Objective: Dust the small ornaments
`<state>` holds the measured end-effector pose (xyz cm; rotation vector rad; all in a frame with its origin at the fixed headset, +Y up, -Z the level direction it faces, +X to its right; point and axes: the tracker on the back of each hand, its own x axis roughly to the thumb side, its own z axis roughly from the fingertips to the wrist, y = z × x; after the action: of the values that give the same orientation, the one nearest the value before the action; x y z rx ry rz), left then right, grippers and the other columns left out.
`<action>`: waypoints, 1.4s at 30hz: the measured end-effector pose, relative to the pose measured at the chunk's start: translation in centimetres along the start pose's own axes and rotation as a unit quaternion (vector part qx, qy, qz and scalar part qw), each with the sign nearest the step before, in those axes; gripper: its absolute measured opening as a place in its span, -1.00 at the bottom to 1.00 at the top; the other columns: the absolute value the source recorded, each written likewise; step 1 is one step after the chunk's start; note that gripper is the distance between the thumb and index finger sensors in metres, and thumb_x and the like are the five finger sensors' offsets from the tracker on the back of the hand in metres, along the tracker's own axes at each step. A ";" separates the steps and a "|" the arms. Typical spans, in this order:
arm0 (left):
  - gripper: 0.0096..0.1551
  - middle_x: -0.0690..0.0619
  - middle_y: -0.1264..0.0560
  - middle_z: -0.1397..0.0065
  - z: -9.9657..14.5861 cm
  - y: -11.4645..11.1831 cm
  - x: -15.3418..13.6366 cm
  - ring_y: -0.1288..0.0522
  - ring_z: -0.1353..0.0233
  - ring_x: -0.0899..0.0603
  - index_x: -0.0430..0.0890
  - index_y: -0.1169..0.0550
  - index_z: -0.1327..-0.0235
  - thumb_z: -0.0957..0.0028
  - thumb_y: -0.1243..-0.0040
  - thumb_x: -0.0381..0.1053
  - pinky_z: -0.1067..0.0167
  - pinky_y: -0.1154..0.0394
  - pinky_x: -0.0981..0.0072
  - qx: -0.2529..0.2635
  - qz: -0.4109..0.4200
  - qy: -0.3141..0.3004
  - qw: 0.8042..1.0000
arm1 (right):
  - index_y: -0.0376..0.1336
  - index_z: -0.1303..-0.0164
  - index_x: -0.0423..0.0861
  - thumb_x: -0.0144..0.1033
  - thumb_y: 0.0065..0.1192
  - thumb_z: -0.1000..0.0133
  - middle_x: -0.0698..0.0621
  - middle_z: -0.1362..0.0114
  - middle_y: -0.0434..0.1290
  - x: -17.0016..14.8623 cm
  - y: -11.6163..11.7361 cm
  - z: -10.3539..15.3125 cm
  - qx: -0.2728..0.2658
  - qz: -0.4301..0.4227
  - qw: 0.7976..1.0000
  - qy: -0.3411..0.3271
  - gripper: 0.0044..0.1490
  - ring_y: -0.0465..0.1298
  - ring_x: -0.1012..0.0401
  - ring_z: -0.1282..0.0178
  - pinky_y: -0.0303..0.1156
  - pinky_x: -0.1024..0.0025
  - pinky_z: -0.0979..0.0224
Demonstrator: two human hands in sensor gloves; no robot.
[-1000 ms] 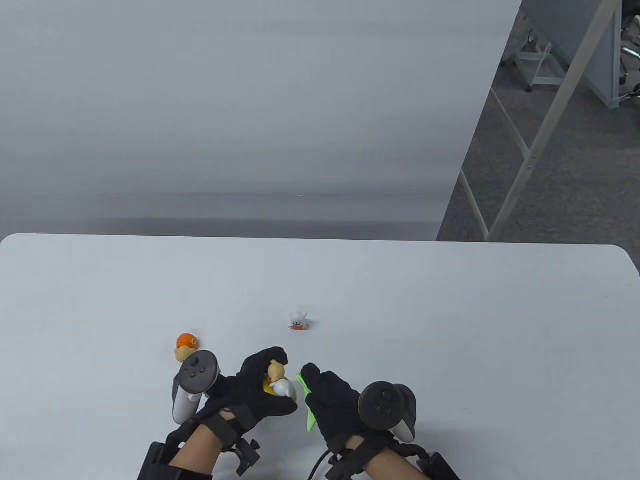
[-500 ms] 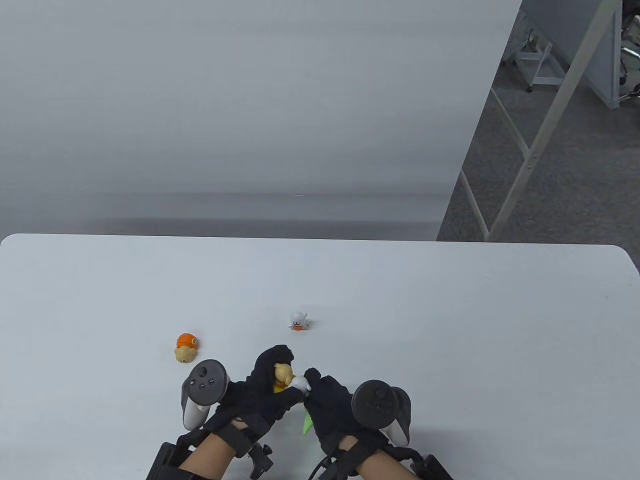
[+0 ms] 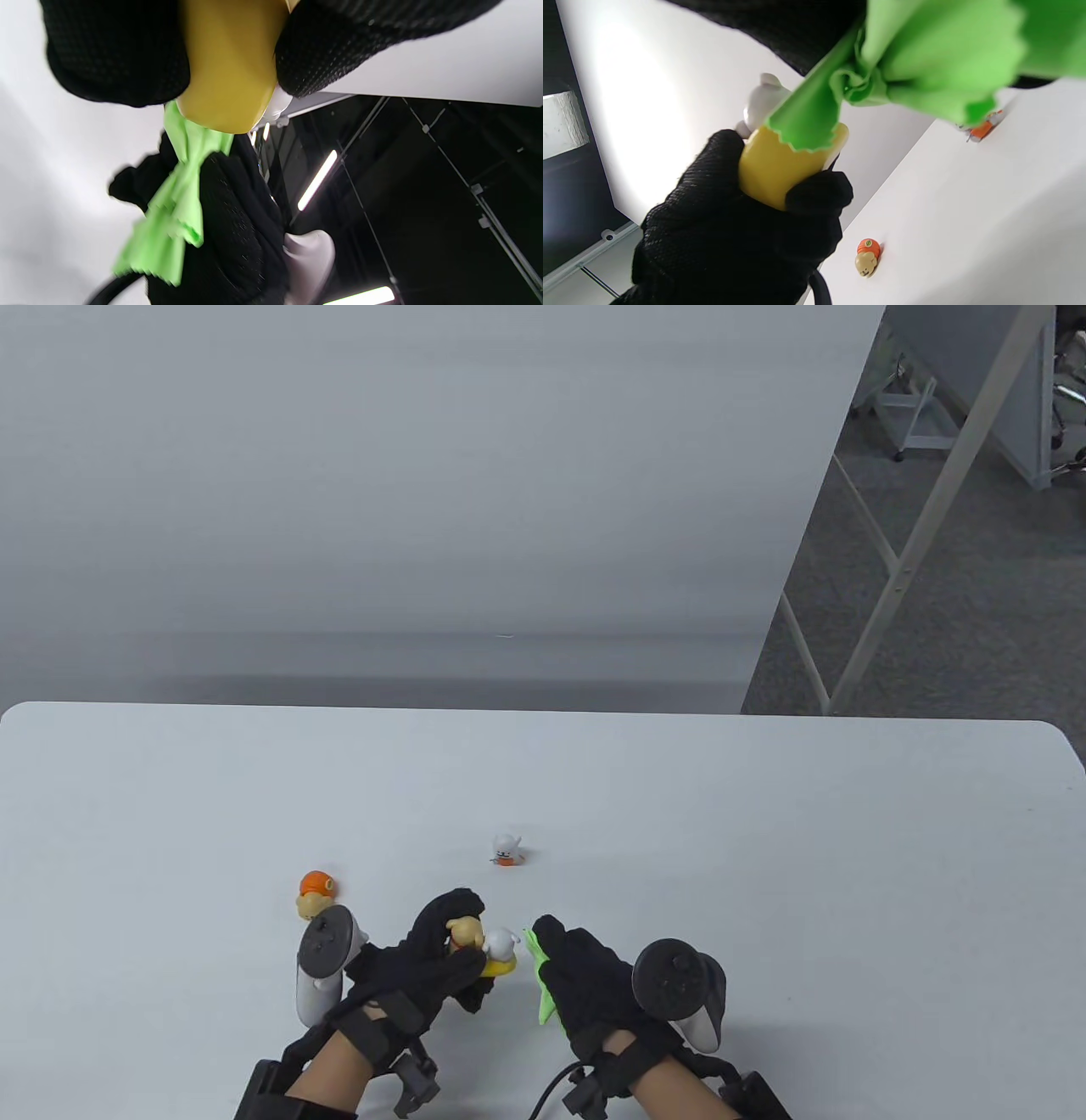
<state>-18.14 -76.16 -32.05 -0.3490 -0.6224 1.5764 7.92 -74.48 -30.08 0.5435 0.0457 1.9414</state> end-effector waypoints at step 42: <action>0.00 -0.56 0.01 -0.63 -0.5 -1.6 0.6 -0.75 -0.02 -0.41 -0.28 0.02 -0.68 -0.17 -0.21 0.02 0.15 -0.77 -0.01 -0.035 -0.018 -0.038 0.998 | 0.17 -0.43 -0.51 -0.58 0.25 -0.19 -0.65 -0.19 0.43 1.4 0.0 0.8 -0.036 -0.007 0.997 -0.066 -0.36 0.57 -0.28 0.07 0.47 -0.48 -0.12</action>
<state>-16.61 -75.49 -31.45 -0.3303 -0.7407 1.5422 7.81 -73.38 -28.84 0.6201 -0.1040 1.8825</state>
